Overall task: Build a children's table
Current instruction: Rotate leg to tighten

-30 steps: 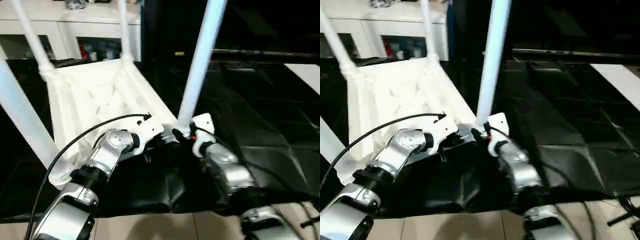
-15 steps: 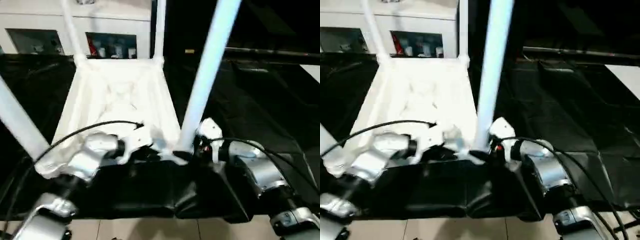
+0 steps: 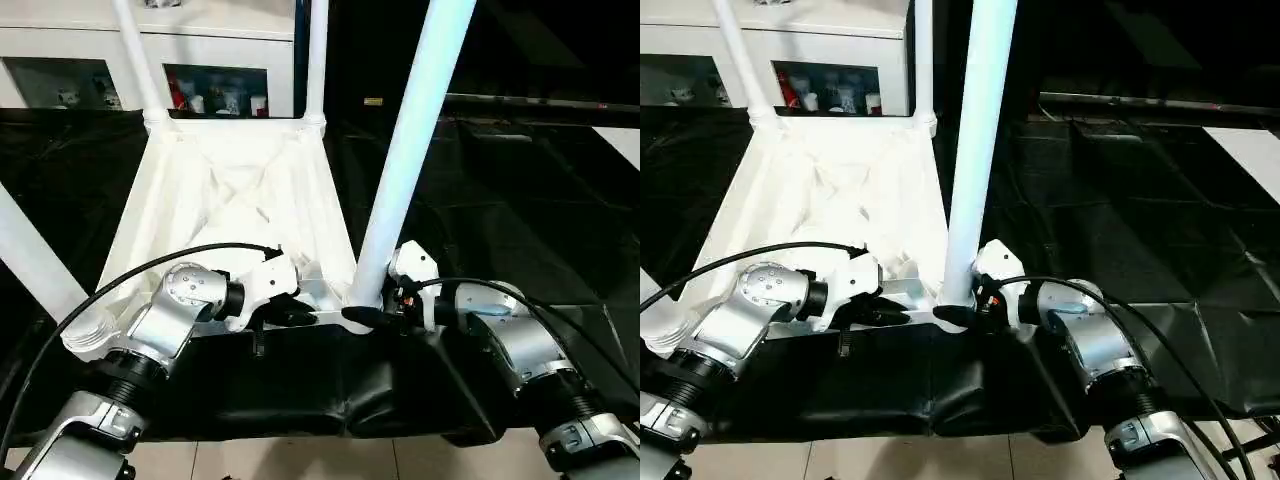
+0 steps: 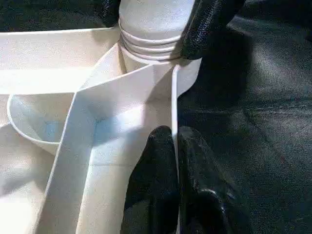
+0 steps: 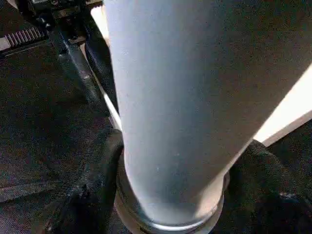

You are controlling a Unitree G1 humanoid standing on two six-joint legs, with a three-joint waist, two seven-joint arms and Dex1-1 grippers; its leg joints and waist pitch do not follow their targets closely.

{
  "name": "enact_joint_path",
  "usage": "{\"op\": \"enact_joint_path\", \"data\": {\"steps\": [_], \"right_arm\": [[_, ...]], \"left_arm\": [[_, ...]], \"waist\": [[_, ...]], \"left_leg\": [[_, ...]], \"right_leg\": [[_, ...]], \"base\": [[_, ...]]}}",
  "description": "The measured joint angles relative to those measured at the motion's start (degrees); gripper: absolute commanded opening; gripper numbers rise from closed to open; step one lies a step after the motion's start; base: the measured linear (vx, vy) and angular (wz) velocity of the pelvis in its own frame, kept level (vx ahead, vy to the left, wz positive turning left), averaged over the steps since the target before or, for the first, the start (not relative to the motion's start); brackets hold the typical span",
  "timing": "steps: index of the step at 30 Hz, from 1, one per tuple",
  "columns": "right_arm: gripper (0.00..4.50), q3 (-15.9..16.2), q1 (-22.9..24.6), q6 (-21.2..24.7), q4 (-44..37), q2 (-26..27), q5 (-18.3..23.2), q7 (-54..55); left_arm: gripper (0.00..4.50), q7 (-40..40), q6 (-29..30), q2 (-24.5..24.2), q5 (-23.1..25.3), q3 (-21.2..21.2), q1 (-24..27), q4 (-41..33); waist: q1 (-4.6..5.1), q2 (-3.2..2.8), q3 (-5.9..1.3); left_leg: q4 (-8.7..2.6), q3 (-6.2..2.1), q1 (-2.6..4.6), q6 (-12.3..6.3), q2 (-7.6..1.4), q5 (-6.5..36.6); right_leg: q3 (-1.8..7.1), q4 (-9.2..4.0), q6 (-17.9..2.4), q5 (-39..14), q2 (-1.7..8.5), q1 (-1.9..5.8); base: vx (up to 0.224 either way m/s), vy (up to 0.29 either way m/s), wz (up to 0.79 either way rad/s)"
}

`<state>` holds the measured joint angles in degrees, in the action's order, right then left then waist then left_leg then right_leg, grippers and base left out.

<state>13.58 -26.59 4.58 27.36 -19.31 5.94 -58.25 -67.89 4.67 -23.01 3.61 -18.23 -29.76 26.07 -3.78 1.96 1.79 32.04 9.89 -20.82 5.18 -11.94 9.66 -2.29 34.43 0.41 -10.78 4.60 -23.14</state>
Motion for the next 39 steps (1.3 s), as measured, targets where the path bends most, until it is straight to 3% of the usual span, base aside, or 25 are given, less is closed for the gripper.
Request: {"op": "enact_joint_path", "data": {"steps": [6, 10, 15, 20, 22, 25, 30, 34, 39], "right_arm": [[2.73, -1.21, -0.04, 0.30, 1.61, 1.89, -0.07, 4.58], [2.72, -5.63, -2.18, 1.60, 7.50, 8.37, -1.13, 21.93], [2.72, -9.68, -3.49, 3.78, 10.11, 14.88, -1.69, 39.56], [2.72, -11.27, -4.71, 3.45, 12.07, 17.11, -2.18, 45.54], [2.72, -11.35, -4.71, 2.96, 12.27, 17.43, -2.16, 45.59], [3.42, -11.50, -4.83, 2.66, 12.51, 17.22, -2.08, 45.28], [3.83, -11.49, -5.29, 2.53, 13.93, 15.71, -1.97, 42.76], [3.83, -10.26, -5.02, 2.90, 12.31, 12.08, -1.44, 34.42], [3.83, -5.82, -2.49, 3.89, 4.54, 4.02, 0.47, 16.82]], "left_arm": [[0.00, 2.49, 0.39, 1.20, 0.67, 0.45, -0.53, 1.27], [0.00, 12.62, 1.80, 6.52, 3.03, 1.13, -4.67, 8.29], [0.00, 21.12, 3.86, 11.62, 5.20, 1.05, -7.81, 13.21], [0.00, 23.64, 3.90, 13.69, 6.29, 0.71, -9.07, 15.44], [0.00, 23.67, 3.56, 13.69, 6.31, 0.66, -9.07, 15.57], [0.00, 23.60, 2.93, 13.41, 6.32, 0.55, -9.09, 15.72], [0.00, 22.56, 1.78, 12.35, 6.29, 0.39, -8.66, 14.84], [0.00, 20.05, 0.50, 11.02, 6.06, 0.28, -7.58, 12.99], [0.00, 12.89, -2.39, 6.93, 3.91, 0.34, -5.03, 9.59]], "waist": [[0.29, 0.03, -0.02], [0.94, 0.09, -0.02], [1.00, 0.20, -0.16], [1.09, 0.15, -0.33], [1.10, 0.11, -0.37], [1.07, 0.11, -0.37], [0.67, 0.08, -0.34], [0.31, -0.04, -0.28], [0.13, -0.19, -0.23]], "left_leg": [[0.13, -0.01, -0.01, 0.01, 0.00, -0.01], [0.37, -0.06, 0.30, 0.05, 0.01, -0.05], [0.32, -0.11, 0.55, 0.06, 0.03, -0.05], [0.32, -0.17, 0.56, 0.06, 0.05, -0.04], [0.29, -0.16, 0.56, 0.06, 0.05, -0.04], [0.23, -0.15, 0.55, 0.06, 0.05, -0.04], [0.07, -0.12, 0.46, 0.06, 0.04, -0.04], [-0.03, -0.07, 0.37, 0.06, 0.03, -0.04], [-0.19, -0.04, 0.28, 0.05, 0.03, -0.04]], "right_leg": [[0.01, 0.07, -0.05, 0.04, 0.00, 0.07], [0.08, 0.25, 0.12, -0.01, 0.01, 0.16], [0.10, 0.25, 0.16, -0.02, 0.01, 0.25], [0.13, 0.18, 0.16, -0.01, 0.02, 0.34], [0.13, 0.18, 0.15, -0.01, 0.02, 0.33], [0.08, 0.18, 0.16, 0.00, 0.02, 0.31], [0.05, 0.17, 0.17, -0.01, 0.01, 0.22], [0.04, 0.17, 0.08, 0.04, 0.01, 0.13], [0.00, 0.00, 0.09, 0.02, 0.00, 0.12]], "base": [[0.000, 0.000, 0.00], [0.000, 0.000, 0.00], [0.000, 0.000, 0.00], [0.000, 0.000, 0.00], [0.000, 0.000, 0.00], [0.000, 0.000, 0.00], [0.000, 0.000, 0.00], [0.000, 0.000, 0.00], [0.000, 0.000, 0.00]]}}
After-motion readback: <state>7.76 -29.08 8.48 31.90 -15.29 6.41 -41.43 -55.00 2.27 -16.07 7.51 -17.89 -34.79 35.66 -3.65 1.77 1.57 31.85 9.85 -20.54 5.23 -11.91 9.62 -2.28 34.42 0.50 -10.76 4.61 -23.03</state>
